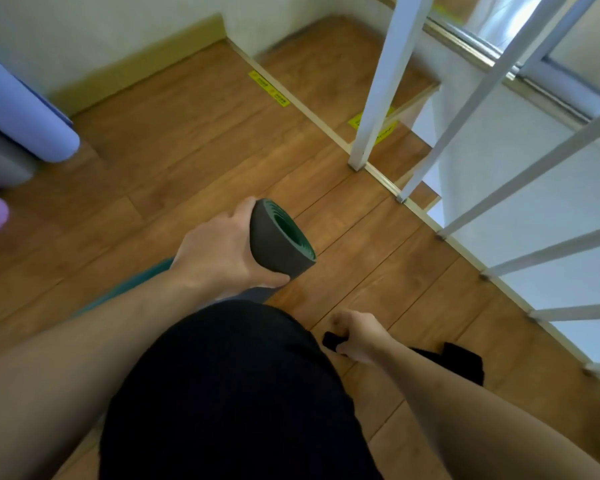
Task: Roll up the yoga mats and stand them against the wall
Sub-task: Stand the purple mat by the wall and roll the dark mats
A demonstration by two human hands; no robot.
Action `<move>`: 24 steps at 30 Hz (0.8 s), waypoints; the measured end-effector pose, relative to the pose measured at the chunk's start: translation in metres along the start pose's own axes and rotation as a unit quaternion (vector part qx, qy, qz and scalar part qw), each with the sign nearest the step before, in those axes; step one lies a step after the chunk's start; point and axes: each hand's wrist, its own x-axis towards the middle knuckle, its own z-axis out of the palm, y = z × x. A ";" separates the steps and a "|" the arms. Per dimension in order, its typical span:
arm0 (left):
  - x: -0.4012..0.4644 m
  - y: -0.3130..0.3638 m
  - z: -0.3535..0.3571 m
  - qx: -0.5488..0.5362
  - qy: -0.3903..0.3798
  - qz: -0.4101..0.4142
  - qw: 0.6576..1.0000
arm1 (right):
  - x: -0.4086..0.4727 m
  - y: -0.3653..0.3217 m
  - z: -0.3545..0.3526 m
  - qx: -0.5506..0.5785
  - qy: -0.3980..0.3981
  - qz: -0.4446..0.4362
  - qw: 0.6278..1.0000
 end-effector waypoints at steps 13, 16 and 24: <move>-0.046 -0.029 -0.036 -0.043 0.059 0.000 0.997 | -0.009 -0.007 0.059 -0.130 0.083 0.049 0.987; -0.038 -0.034 -0.031 -0.038 0.049 -0.002 0.998 | -0.004 -0.007 0.065 -0.126 0.089 0.028 0.988; -0.038 -0.038 -0.039 -0.059 0.048 -0.006 0.997 | 0.013 -0.055 -0.018 0.138 0.128 0.013 0.982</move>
